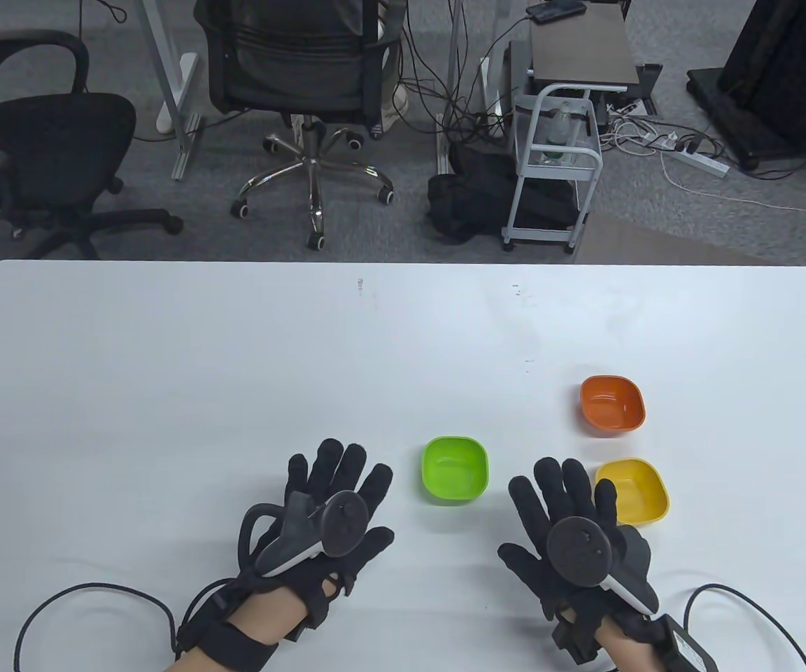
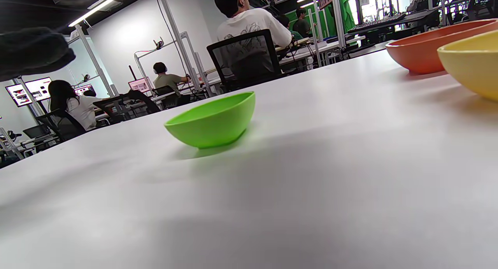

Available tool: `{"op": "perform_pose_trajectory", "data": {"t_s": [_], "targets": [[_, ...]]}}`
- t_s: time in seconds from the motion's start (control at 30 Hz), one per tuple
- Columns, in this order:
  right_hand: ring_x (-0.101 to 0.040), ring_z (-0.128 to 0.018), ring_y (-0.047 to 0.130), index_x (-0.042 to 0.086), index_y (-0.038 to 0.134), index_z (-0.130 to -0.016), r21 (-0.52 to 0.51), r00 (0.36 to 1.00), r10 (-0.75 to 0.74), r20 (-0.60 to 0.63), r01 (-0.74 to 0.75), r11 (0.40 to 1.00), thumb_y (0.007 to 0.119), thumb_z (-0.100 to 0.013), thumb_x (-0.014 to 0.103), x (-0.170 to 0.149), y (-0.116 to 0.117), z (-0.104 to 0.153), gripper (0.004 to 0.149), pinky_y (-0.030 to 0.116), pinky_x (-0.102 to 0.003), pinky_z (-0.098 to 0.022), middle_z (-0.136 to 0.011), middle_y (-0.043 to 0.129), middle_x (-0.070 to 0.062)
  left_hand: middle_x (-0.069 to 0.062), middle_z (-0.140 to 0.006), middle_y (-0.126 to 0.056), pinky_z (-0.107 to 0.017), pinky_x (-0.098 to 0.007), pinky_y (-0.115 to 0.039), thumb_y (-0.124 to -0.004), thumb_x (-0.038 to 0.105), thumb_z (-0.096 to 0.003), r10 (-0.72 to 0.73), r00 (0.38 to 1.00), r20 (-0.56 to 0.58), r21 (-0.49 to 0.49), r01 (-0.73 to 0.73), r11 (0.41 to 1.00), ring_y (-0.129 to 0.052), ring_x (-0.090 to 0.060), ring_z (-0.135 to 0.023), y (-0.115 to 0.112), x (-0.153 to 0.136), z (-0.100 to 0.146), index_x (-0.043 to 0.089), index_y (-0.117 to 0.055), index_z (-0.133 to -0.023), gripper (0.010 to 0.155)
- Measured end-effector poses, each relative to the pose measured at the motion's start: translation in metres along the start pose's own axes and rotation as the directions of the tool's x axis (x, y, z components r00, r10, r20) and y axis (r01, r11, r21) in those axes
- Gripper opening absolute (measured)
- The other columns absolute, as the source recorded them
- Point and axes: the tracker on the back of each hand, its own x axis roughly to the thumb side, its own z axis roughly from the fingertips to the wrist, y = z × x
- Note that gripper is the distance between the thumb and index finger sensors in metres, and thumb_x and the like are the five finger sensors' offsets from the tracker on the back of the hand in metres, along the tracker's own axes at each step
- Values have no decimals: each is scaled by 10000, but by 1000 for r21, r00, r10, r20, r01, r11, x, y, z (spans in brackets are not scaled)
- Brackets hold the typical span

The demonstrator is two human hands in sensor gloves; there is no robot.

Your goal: Nest small dish into small dish

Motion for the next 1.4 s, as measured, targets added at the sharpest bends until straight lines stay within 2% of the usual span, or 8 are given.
{"op": "perform_pose_trajectory", "data": {"t_s": [0.23, 0.57, 0.7, 0.9, 1.1, 1.2, 1.3, 1.4], "targets": [[-367, -1044, -1, 466, 200, -930, 9, 1000, 4, 4, -4, 1000, 668, -325, 653, 1, 1, 0, 787, -12, -644, -672, -1073, -19, 62, 179, -1151, -67, -762, -528, -68, -563, 776, -346, 22, 1000, 0, -49, -22, 999, 63, -139, -1068, -16, -3, 17, 594, -115, -948, 772], [-370, -1045, 4, 471, 199, -929, 18, 1000, 20, 3, -20, 1000, 668, -327, 653, 4, 2, -1, 784, -10, -644, -673, -1076, 7, 65, 181, -1143, -34, -761, -529, -63, -548, 792, -340, 68, 998, -2, -32, -68, 997, 81, -137, -1061, -17, -13, 14, 596, -80, -939, 786], [-372, -1050, 9, 465, 219, -936, -17, 1000, -8, -22, 7, 1000, 683, -333, 642, 1, -9, -6, 781, -16, -645, -675, -1084, 13, 59, 179, -1143, -33, -761, -529, -64, -546, 794, -341, 70, 998, 2, -33, -70, 997, 80, -139, -1061, -16, -13, 14, 596, -72, -936, 785], [-361, -1060, -1, 454, 278, -942, -73, 990, -119, -78, 114, 991, 764, -338, 576, -9, -41, -18, 785, -42, -634, -688, -1103, 60, 56, 179, -1142, -31, -761, -529, -65, -545, 795, -340, 71, 997, 17, -34, -70, 997, 81, -139, -1061, -17, -10, 14, 598, -66, -933, 787], [-339, -1067, -15, 442, 328, -946, -144, 957, -206, -203, 179, 973, 837, -346, 491, -37, -80, -40, 788, -85, -613, -695, -1108, 82, 65, 178, -1143, -33, -761, -529, -66, -545, 794, -341, 77, 997, 20, -35, -76, 997, 80, -139, -1062, -18, -11, 14, 597, -69, -935, 786], [-316, -1086, 1, 422, 385, -953, -196, 920, -219, -324, 161, 967, 867, -344, 457, -64, -98, -50, 778, -101, -601, -709, -1118, 117, 84, 178, -1142, -33, -761, -529, -67, -546, 794, -341, 78, 997, 22, -36, -77, 996, 80, -139, -1061, -18, -10, 15, 598, -69, -934, 786], [-315, -1098, 31, 399, 431, -958, -229, 861, -235, -451, 143, 963, 892, -343, 437, -106, -101, -52, 770, -98, -600, -717, -1126, 151, 86, 179, -1142, -32, -761, -529, -67, -545, 794, -340, 80, 997, 20, -34, -80, 996, 81, -139, -1061, -18, -11, 15, 598, -69, -934, 786], [-315, -1103, 39, 374, 480, -959, -194, 804, -236, -545, 153, 969, 912, -342, 423, -138, -94, -50, 756, -114, -596, -715, -1130, 171, 85, 177, -1142, -33, -761, -529, -68, -546, 794, -340, 83, 996, 16, -32, -83, 996, 80, -139, -1061, -18, -12, 15, 598, -69, -934, 786]]}}
